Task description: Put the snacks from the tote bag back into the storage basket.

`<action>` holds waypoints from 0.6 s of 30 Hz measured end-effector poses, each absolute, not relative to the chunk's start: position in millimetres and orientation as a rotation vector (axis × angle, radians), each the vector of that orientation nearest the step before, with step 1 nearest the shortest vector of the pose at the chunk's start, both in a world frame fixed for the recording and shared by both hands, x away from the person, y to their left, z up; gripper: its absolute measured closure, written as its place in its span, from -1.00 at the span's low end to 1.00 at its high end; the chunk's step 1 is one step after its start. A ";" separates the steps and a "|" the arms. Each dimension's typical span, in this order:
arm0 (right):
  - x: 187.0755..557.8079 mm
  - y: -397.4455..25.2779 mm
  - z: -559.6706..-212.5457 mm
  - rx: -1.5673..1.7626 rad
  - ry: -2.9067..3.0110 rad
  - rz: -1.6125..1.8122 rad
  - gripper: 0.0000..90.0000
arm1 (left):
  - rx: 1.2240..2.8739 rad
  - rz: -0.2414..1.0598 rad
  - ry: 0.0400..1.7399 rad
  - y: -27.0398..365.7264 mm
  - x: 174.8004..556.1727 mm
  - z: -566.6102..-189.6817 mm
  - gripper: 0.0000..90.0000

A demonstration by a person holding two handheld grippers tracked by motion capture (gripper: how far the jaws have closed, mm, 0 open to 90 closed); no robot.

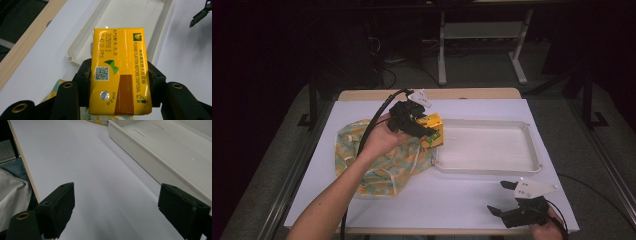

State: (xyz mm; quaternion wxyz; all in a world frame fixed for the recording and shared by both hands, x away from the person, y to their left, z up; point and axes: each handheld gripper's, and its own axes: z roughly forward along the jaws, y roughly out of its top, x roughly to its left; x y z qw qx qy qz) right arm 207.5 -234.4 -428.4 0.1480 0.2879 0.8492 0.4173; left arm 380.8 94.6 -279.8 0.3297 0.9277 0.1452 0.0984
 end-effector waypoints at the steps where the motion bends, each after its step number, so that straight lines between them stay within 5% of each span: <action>1: 207.5 -234.6 -428.4 0.828 2.442 1.200 -0.70 | 2.426 0.256 0.381 93.7 380.2 -279.5 0.12; 18: 206.9 -235.1 -427.8 0.833 2.440 1.213 -0.70 | 2.429 0.219 0.322 78.5 382.1 -279.0 0.12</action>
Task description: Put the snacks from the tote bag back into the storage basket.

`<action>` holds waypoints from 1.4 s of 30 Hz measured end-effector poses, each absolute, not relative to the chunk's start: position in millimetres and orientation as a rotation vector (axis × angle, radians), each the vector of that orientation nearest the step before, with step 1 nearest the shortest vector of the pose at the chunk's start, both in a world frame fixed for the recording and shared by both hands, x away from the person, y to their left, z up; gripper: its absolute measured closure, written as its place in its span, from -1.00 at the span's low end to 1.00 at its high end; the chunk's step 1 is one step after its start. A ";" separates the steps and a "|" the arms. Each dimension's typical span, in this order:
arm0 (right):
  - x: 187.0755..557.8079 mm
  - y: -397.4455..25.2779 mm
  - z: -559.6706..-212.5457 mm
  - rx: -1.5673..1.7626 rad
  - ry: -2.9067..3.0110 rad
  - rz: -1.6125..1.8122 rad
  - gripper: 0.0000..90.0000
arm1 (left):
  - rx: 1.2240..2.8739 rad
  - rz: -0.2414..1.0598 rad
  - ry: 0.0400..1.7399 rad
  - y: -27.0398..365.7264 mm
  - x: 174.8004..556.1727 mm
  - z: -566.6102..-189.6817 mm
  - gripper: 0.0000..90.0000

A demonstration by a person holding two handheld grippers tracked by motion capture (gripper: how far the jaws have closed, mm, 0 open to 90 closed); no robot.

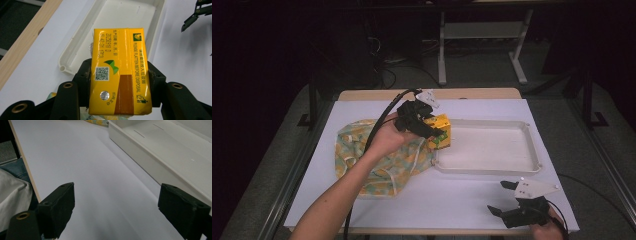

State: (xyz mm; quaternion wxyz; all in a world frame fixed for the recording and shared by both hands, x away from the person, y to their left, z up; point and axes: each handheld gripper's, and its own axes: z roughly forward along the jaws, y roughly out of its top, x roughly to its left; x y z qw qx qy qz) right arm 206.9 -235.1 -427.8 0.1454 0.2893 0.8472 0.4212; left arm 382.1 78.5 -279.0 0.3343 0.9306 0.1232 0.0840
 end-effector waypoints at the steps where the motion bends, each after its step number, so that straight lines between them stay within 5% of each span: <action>1: 207.0 -235.2 -427.8 0.832 2.439 1.213 -0.70 | 2.430 0.218 0.322 77.7 382.1 -279.4 0.12; 42: 206.5 -237.9 -427.4 0.841 2.427 1.238 -0.70 | 2.444 0.146 0.236 40.4 386.7 -301.3 0.12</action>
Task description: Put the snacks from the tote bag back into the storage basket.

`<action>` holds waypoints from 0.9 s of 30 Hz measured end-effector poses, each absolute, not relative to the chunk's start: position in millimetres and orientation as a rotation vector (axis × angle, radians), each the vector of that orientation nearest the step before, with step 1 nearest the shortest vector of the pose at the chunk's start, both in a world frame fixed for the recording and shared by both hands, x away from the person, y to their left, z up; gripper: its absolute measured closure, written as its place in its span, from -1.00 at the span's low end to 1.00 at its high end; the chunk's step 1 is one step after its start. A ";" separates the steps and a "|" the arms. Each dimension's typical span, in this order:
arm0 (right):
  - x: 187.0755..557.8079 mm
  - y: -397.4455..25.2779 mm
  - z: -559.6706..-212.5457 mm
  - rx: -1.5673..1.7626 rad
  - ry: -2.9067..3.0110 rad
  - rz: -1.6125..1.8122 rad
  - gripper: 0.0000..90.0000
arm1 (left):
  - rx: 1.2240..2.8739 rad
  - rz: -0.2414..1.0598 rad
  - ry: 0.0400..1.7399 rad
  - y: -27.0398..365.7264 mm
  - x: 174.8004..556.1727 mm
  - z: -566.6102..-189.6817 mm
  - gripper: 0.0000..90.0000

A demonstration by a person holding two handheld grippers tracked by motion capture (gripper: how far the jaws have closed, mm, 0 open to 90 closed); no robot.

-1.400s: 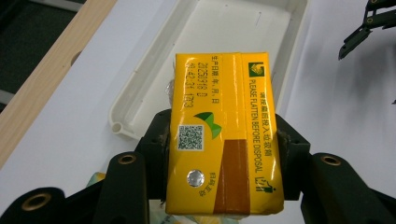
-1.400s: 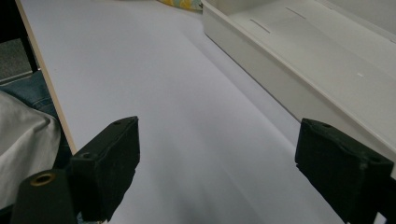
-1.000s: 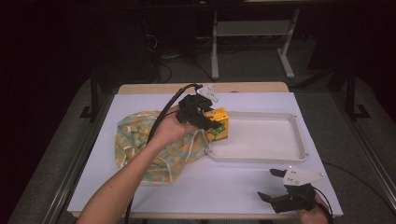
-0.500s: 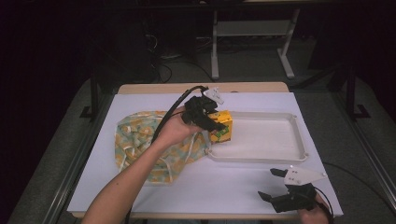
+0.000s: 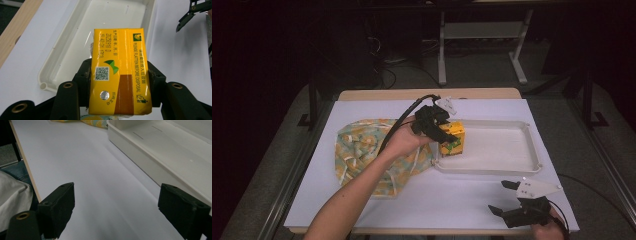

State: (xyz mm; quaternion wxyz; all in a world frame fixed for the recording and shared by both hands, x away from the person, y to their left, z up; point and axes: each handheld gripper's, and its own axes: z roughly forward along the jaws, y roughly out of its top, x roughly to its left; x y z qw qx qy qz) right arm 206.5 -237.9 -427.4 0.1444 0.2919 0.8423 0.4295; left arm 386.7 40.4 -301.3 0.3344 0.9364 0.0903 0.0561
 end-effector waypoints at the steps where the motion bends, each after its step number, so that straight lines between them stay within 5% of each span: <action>1: 206.5 -237.9 -427.4 0.842 2.427 1.237 -0.70 | 2.445 0.146 0.231 40.1 386.7 -301.5 0.12; 27: 205.8 -238.3 -427.0 0.847 2.423 1.237 -0.70 | 2.475 0.117 0.177 27.9 386.4 -314.4 0.12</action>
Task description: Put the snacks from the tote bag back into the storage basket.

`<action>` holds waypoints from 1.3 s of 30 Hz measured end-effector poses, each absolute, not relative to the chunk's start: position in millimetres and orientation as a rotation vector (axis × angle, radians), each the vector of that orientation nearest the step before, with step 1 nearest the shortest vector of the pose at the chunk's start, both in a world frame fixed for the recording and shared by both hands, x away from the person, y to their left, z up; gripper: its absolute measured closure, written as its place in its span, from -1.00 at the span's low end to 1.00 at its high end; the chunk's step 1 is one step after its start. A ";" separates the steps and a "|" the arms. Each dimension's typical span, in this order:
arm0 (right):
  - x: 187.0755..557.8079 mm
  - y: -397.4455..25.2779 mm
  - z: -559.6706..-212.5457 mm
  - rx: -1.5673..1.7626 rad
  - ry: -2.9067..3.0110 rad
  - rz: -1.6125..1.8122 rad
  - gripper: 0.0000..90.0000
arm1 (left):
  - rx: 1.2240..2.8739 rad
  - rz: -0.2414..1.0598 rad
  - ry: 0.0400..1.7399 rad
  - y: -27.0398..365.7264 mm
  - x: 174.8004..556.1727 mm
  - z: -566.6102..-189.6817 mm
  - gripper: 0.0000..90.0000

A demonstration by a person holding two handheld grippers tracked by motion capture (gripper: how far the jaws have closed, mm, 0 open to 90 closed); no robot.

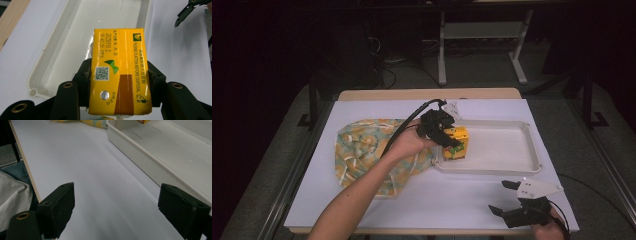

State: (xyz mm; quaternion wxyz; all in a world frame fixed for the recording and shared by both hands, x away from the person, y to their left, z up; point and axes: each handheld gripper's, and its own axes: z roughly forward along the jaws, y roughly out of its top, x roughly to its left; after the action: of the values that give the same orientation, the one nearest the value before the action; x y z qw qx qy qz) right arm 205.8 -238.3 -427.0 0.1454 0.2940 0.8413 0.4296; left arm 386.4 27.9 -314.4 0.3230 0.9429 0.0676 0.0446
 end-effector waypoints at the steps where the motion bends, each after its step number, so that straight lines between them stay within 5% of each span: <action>1: 206.0 -238.5 -427.1 0.842 2.423 1.238 -0.70 | 2.474 0.113 0.182 27.4 386.2 -315.2 0.12; 39: 206.4 -239.4 -427.7 0.833 2.422 1.244 -0.70 | 2.537 0.042 0.135 17.1 389.6 -346.3 0.12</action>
State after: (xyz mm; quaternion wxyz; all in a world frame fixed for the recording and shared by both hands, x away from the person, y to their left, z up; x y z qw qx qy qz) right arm 206.4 -239.4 -427.7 0.1465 0.2892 0.8415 0.4322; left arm 389.6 17.1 -346.3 0.2957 0.9538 0.0509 0.0159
